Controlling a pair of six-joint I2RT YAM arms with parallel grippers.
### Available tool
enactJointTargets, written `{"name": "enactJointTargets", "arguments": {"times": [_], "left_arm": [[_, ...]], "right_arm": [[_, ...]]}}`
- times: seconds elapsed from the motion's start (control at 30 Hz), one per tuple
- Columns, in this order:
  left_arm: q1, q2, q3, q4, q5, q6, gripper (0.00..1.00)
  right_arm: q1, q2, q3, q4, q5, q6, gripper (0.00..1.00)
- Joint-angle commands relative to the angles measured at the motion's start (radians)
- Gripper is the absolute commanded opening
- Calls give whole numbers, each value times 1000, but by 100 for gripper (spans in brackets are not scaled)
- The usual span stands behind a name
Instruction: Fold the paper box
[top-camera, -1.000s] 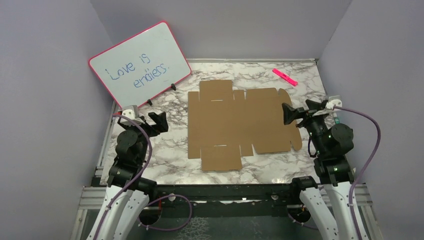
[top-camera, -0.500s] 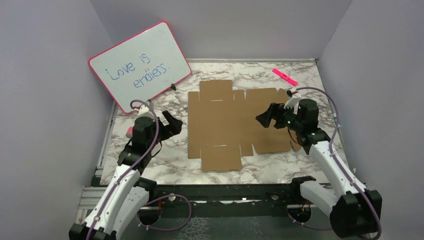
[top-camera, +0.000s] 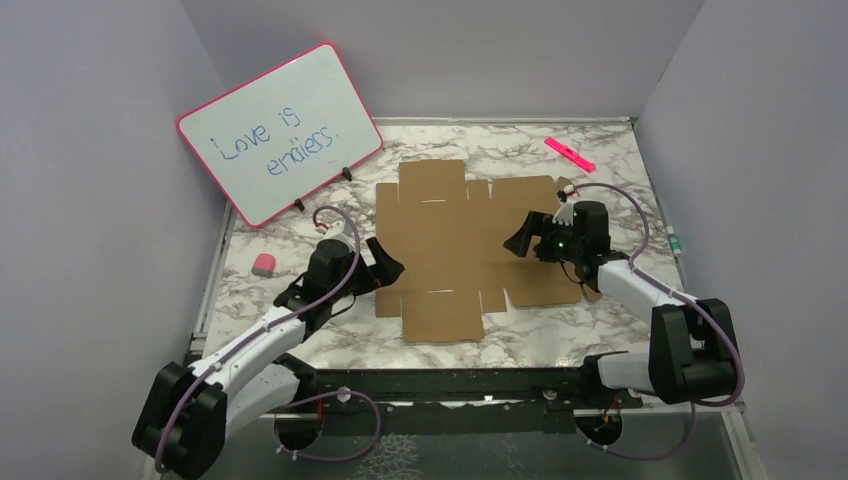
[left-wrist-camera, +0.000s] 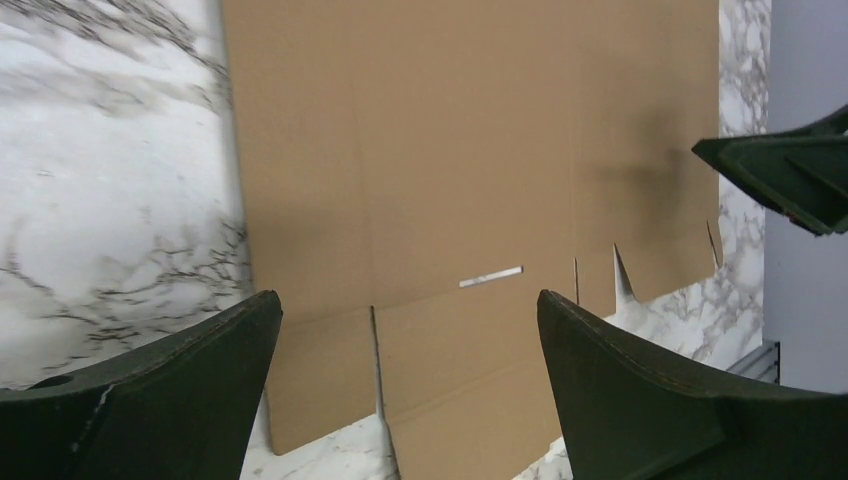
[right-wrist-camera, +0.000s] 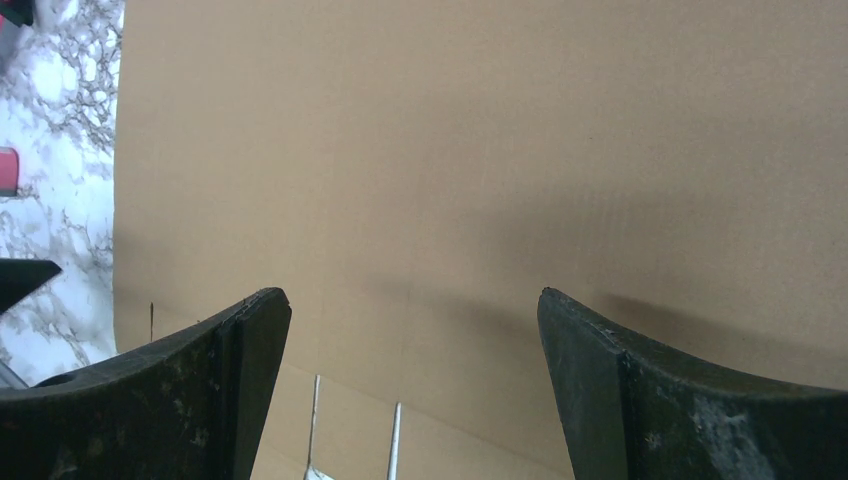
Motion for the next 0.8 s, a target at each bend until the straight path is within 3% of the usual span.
{"name": "enactJointTargets", "arguments": {"times": [0.0, 0.27, 0.77], "left_arm": [[-69, 103, -8, 195, -54, -48, 99], [-83, 296, 28, 299, -126, -57, 99], [-83, 538, 181, 307, -263, 8, 99]], "right_arm": [[4, 39, -15, 65, 32, 20, 100], [4, 42, -39, -6, 27, 68, 100], [4, -87, -181, -90, -26, 177, 100]]}}
